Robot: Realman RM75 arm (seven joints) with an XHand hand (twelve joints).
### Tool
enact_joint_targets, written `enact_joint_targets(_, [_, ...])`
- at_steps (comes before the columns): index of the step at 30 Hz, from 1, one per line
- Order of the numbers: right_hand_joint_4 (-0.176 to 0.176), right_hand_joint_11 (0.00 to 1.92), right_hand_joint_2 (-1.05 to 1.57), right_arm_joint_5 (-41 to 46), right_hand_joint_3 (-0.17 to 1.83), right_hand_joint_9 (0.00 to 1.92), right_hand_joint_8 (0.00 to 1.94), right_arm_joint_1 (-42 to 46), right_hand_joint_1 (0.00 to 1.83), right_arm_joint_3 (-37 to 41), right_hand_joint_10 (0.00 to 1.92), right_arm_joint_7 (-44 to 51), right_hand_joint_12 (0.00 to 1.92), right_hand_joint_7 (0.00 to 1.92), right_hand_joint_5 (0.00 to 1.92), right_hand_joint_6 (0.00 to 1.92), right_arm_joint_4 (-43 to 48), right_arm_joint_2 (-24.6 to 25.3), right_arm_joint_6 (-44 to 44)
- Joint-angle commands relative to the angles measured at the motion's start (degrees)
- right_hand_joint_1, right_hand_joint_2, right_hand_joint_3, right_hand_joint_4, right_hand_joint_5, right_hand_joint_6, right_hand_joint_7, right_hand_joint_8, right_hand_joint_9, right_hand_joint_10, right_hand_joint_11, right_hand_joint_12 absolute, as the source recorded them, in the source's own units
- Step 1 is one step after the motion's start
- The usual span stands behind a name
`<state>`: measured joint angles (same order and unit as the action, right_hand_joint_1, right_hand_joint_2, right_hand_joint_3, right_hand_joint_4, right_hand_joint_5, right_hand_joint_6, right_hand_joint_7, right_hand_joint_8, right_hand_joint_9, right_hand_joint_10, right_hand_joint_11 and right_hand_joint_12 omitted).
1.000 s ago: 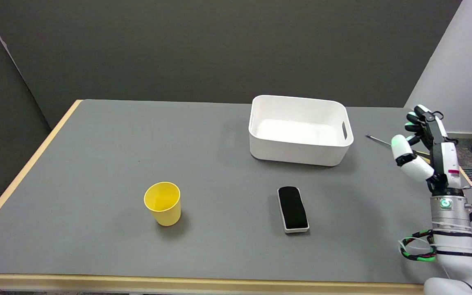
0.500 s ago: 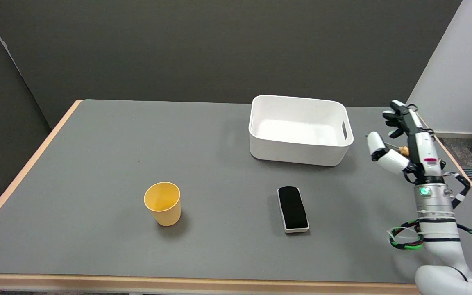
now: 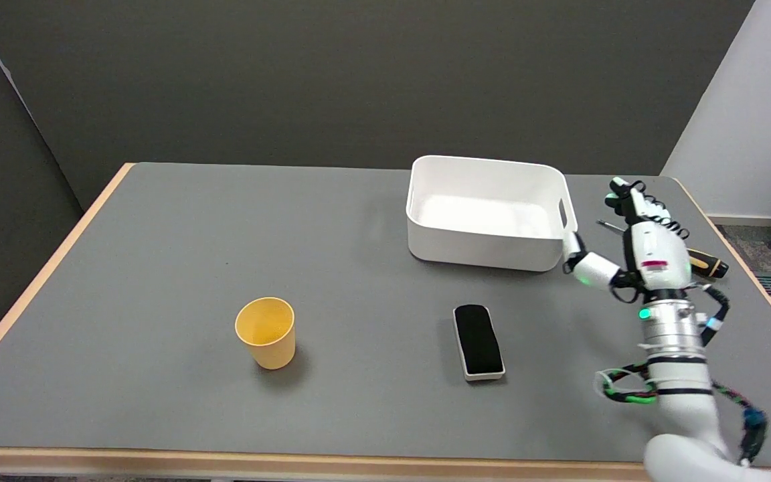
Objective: Pick up the blackboard eraser.
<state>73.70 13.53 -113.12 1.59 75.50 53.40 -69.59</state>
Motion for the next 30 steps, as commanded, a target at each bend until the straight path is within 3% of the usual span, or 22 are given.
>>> enact_joint_targets(1, [-0.175,0.14,0.7,10.7,0.8,0.21,0.64,-7.8,0.53,-19.4,1.01,46.6,1.4,0.29,0.13,0.38,13.6,18.8,-18.5])
enact_joint_targets(6, [-0.176,0.14,0.72,3.4,0.79,0.2,0.64,-7.9,0.5,-23.2,1.0,45.3,1.4,0.26,0.09,0.36,13.5,22.3,-17.3])
enact_joint_targets(13, [-0.176,0.17,0.74,-9.9,0.78,0.19,0.64,-7.6,0.46,-28.4,1.0,38.9,1.43,0.25,0.07,0.35,12.6,22.7,-16.5])
enact_joint_targets(23, [-0.176,0.2,0.74,-12.7,0.78,0.24,0.72,-4.2,0.45,-30.4,1.05,35.6,1.46,0.3,0.09,0.37,10.2,23.2,-16.4])
enact_joint_targets(30, [-0.176,0.19,0.74,-10.1,0.78,0.24,0.73,-1.7,0.45,-31.3,1.05,34.2,1.46,0.31,0.1,0.38,7.2,22.8,-18.8])
